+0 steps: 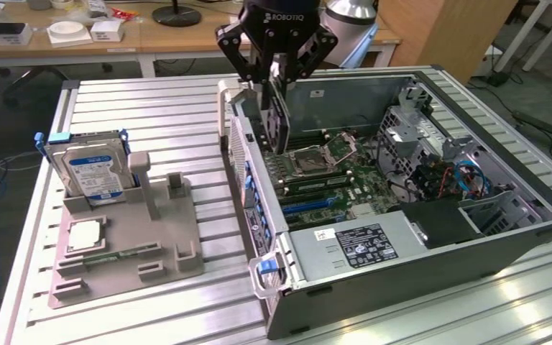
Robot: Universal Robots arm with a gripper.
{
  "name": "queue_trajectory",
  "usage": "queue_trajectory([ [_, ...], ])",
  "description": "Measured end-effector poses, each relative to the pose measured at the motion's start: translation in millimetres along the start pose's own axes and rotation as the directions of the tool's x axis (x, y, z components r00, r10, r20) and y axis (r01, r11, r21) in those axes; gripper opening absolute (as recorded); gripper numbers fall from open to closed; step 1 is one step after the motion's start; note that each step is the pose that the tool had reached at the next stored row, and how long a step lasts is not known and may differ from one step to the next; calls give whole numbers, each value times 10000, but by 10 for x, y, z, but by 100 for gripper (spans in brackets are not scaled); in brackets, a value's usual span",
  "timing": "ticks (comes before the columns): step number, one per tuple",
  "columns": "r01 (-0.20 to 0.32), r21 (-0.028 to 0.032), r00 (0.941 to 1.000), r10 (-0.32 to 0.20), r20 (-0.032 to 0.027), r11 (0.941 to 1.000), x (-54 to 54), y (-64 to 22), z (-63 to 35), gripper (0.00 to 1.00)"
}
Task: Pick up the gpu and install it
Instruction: 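Pick up the gpu and move the gpu toward the slot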
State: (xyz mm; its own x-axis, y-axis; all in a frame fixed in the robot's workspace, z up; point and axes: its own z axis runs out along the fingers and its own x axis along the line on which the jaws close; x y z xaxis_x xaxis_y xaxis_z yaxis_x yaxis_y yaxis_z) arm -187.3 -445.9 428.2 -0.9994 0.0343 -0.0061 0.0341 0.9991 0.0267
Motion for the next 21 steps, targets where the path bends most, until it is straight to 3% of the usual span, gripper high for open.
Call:
queue_trajectory([
  [21,-1,0,10000,1,-5,10000,-232,8,2,26],
])
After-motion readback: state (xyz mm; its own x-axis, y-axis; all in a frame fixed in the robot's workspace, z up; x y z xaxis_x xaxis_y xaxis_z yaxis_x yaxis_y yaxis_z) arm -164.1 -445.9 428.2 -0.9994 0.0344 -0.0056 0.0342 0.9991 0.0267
